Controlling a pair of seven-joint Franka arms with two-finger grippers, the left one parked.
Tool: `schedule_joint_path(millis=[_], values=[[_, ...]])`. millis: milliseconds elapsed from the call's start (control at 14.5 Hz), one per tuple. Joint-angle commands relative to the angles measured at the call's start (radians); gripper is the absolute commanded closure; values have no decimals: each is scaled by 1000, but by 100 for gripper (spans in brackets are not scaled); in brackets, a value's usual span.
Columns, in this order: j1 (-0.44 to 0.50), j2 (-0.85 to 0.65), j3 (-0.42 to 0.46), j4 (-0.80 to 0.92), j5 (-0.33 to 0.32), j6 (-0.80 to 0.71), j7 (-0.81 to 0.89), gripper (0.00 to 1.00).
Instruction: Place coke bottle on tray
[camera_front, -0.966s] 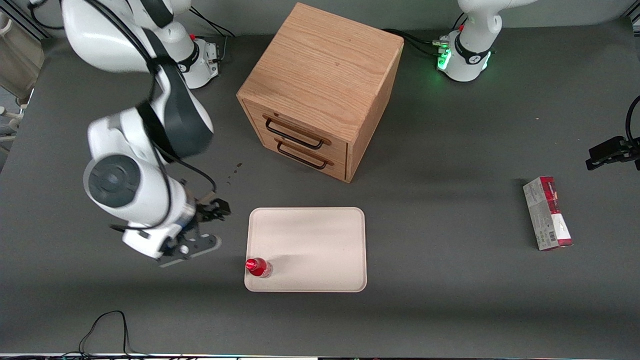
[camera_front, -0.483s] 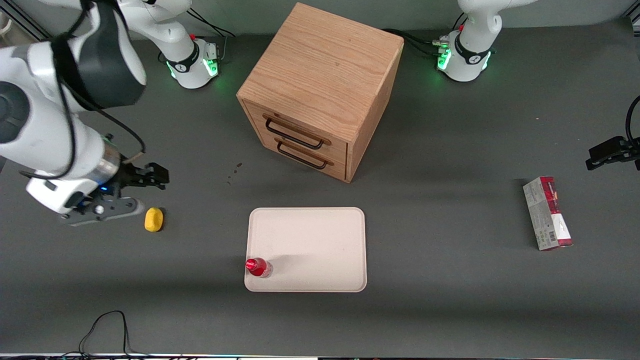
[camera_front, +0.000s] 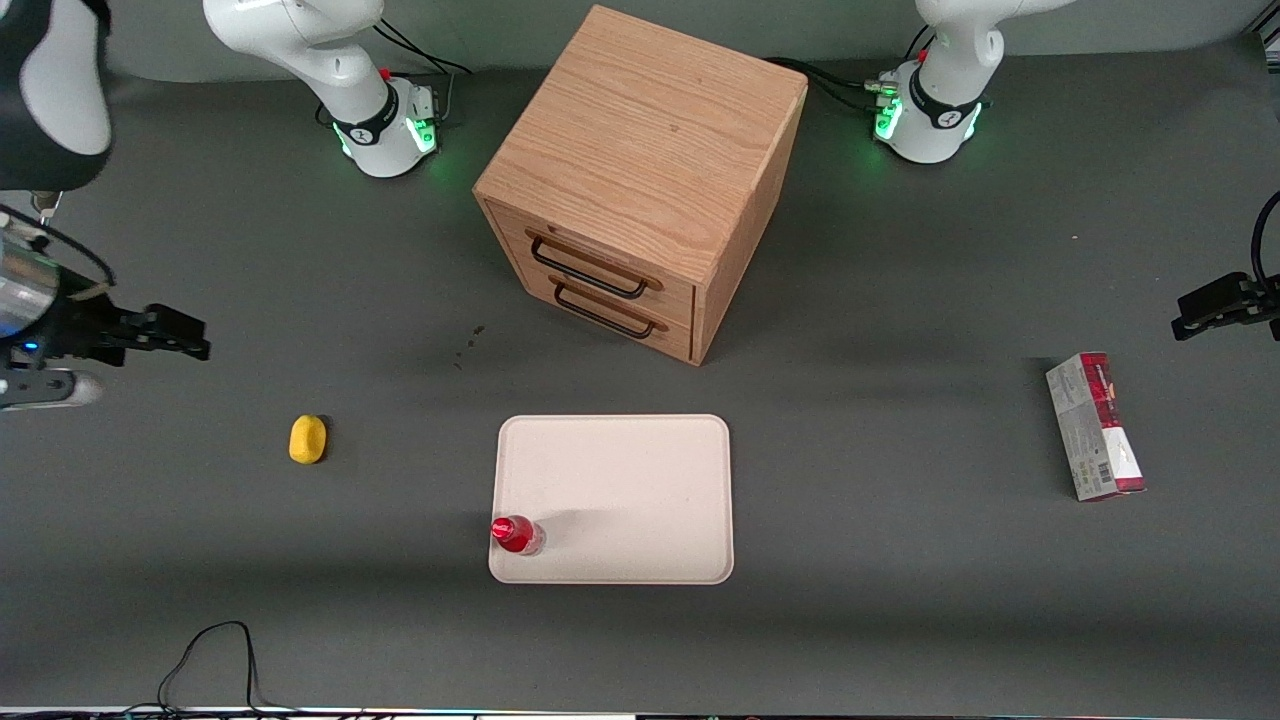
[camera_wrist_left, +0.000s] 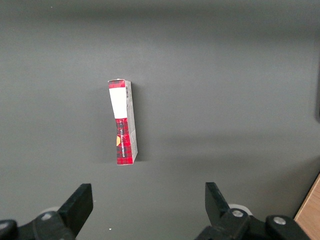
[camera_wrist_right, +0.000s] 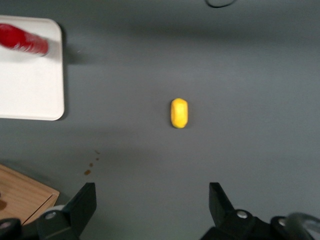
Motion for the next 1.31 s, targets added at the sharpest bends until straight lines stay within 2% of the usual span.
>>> schedule_joint_path(millis=[0,207,345,552,1241], values=[[-104,-41,82,-45,15,28,-12,0],[-119,-52,90,-45,1,17,-9,0],[-110,-56,90,-42,-35,-29,-5,0],[-109,-76,90,-49,-40,-67,-1,0],[-98,-79,87,-86,-40,15,-12,0]])
